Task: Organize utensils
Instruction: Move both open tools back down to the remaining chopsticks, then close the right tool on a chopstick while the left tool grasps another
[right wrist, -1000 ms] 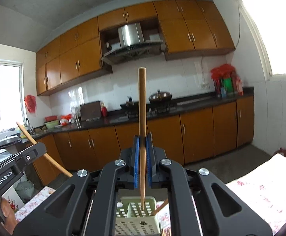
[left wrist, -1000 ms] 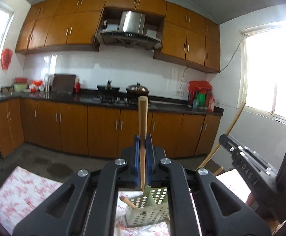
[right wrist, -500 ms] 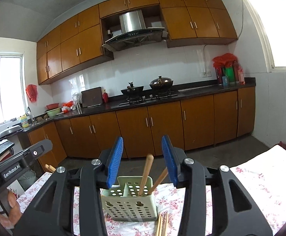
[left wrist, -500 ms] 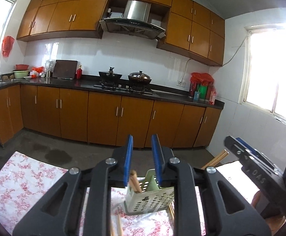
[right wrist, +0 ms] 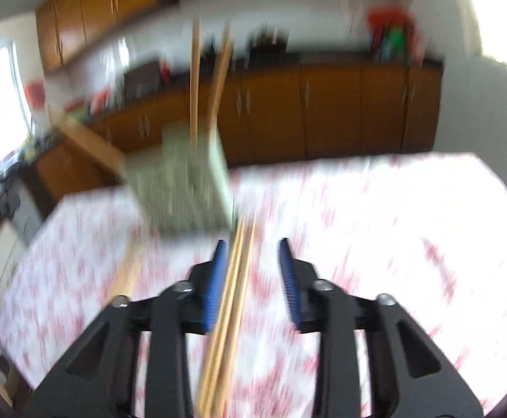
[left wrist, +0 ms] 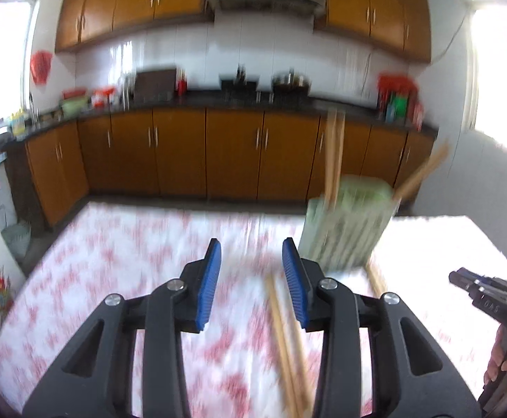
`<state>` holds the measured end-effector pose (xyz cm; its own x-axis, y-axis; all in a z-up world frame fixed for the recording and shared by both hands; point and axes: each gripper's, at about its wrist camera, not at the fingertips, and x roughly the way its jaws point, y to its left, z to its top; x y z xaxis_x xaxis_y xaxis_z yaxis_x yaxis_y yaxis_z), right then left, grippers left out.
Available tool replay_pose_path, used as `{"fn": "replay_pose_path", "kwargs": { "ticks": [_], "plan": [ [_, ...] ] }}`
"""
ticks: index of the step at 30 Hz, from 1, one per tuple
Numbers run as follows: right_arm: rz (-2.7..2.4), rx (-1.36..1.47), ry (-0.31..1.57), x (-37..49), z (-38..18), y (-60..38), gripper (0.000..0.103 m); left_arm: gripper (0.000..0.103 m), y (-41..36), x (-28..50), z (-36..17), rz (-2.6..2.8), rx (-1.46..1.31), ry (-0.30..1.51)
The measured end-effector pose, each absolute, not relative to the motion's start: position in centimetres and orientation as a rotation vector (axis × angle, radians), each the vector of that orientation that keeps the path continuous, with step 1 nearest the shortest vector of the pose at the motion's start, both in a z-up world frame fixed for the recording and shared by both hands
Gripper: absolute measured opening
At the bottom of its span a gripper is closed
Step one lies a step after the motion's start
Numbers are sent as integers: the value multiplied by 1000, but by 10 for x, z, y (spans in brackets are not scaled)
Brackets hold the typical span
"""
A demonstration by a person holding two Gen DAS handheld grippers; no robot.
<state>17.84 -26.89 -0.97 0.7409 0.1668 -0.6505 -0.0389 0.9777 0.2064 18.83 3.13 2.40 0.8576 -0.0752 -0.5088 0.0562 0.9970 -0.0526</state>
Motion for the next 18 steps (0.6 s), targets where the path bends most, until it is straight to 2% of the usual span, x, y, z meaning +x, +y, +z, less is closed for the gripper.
{"fn": "replay_pose_path", "kwargs": {
  "ticks": [3, 7, 10, 15, 18],
  "plan": [
    [169, 190, 849, 177, -50, -255, 20, 37, 34, 187, -19, -92, -54, 661],
    [179, 170, 914, 179, -71, -242, 19, 37, 33, 181, -53, -126, -70, 745],
    [145, 126, 925, 181, -80, -241, 8, 35, 26, 181, -64, -156, -68, 779],
    [67, 148, 911, 180, -87, -258, 8, 22, 11, 183, -80, -191, -50, 832],
    [64, 140, 905, 177, -88, -261, 8, 19, 5, 186, -88, -190, -38, 866]
  ]
}}
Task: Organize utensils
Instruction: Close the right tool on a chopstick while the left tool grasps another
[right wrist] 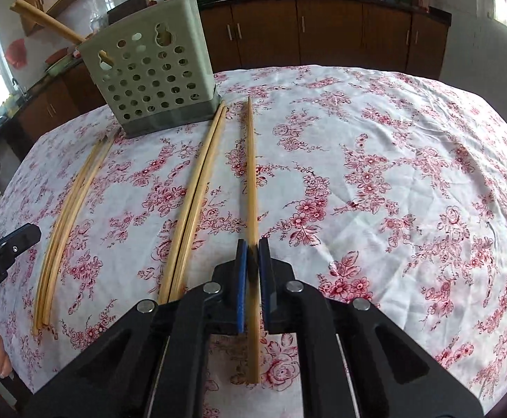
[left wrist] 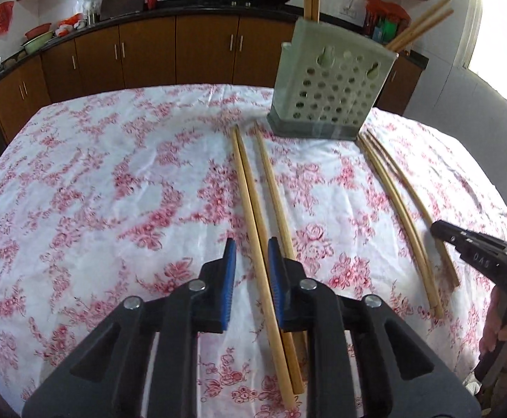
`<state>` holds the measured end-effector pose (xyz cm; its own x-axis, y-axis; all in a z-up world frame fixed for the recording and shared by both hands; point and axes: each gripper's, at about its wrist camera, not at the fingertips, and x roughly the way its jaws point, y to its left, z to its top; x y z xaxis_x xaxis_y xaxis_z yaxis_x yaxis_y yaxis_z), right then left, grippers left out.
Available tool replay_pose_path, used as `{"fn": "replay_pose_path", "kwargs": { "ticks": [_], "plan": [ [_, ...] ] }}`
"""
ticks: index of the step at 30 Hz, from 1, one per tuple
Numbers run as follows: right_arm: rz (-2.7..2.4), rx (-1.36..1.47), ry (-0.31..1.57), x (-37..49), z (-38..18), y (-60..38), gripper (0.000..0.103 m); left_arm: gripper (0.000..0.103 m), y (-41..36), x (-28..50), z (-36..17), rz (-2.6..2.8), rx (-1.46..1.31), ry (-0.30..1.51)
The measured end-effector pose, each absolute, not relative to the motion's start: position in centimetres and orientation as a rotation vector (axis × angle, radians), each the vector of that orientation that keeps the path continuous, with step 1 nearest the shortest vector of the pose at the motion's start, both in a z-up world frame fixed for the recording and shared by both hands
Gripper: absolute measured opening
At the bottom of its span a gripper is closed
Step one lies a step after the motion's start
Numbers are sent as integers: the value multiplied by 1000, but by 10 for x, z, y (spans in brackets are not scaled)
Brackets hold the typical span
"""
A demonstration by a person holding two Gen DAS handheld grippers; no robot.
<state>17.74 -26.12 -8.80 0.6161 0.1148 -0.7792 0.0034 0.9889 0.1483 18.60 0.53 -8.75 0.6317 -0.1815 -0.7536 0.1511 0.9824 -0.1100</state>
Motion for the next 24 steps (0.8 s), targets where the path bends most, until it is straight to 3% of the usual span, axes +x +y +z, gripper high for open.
{"fn": "replay_pose_path", "kwargs": {
  "ticks": [10, 13, 24],
  "plan": [
    [68, 123, 907, 172, -88, -260, 8, 17, -1, 185, -103, -160, 24, 905],
    [83, 126, 908, 169, -88, -259, 8, 9, 0, 188, -102, -135, 30, 903],
    [-19, 125, 874, 197, -88, -279, 8, 11, 52, 239, -101, -2, -16, 891]
  ]
}}
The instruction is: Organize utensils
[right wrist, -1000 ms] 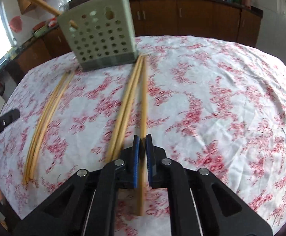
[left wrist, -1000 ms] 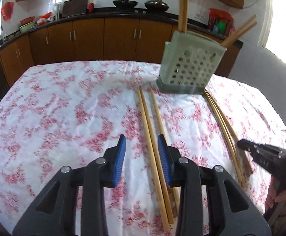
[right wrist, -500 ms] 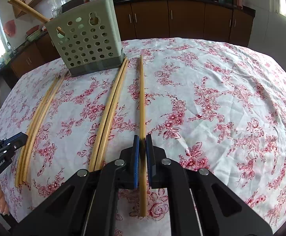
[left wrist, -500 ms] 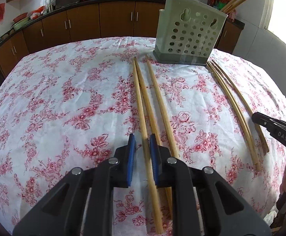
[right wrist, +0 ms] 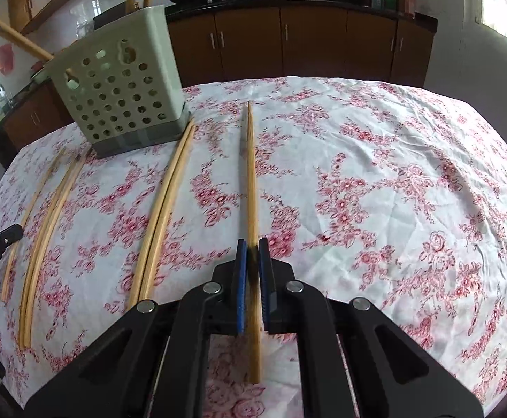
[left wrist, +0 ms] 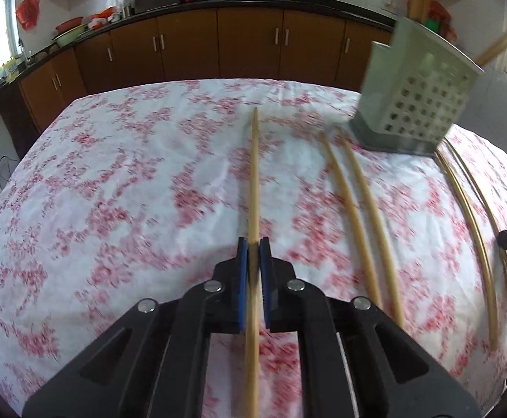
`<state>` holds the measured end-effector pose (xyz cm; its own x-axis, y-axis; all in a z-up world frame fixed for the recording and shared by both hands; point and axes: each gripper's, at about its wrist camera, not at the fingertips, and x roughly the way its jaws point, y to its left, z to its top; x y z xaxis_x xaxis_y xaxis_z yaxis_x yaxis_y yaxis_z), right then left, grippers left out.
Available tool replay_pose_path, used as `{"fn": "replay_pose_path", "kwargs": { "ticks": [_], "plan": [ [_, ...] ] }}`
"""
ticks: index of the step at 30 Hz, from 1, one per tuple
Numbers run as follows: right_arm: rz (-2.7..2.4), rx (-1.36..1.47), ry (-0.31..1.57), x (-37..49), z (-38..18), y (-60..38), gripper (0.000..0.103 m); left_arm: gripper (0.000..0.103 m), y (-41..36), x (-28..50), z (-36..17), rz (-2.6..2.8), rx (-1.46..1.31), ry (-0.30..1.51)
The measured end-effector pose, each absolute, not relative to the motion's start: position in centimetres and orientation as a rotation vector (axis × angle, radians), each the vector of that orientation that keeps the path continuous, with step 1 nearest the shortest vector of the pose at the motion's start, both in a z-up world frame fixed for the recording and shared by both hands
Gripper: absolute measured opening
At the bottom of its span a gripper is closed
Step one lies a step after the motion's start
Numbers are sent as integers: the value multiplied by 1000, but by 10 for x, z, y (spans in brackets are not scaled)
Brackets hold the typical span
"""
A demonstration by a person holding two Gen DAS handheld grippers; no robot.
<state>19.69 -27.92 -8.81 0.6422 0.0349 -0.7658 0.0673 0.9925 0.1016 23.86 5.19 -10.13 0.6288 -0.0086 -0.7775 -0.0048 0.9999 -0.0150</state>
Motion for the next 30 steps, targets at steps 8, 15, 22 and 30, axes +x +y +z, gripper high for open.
{"fn": "replay_pose_path", "kwargs": {
  "ticks": [8, 15, 22, 30],
  "plan": [
    [-47, 103, 858, 207, -90, -282, 8, 11, 63, 250, -100, -7, -34, 889],
    [-43, 114, 857, 206, -89, -283, 8, 11, 63, 249, -101, -10, -41, 888],
    [-40, 121, 857, 206, -89, -282, 8, 11, 63, 248, -102, -13, -50, 887],
    [-41, 122, 856, 205, -89, -281, 8, 11, 65, 248, -102, -14, -52, 887]
  ]
}}
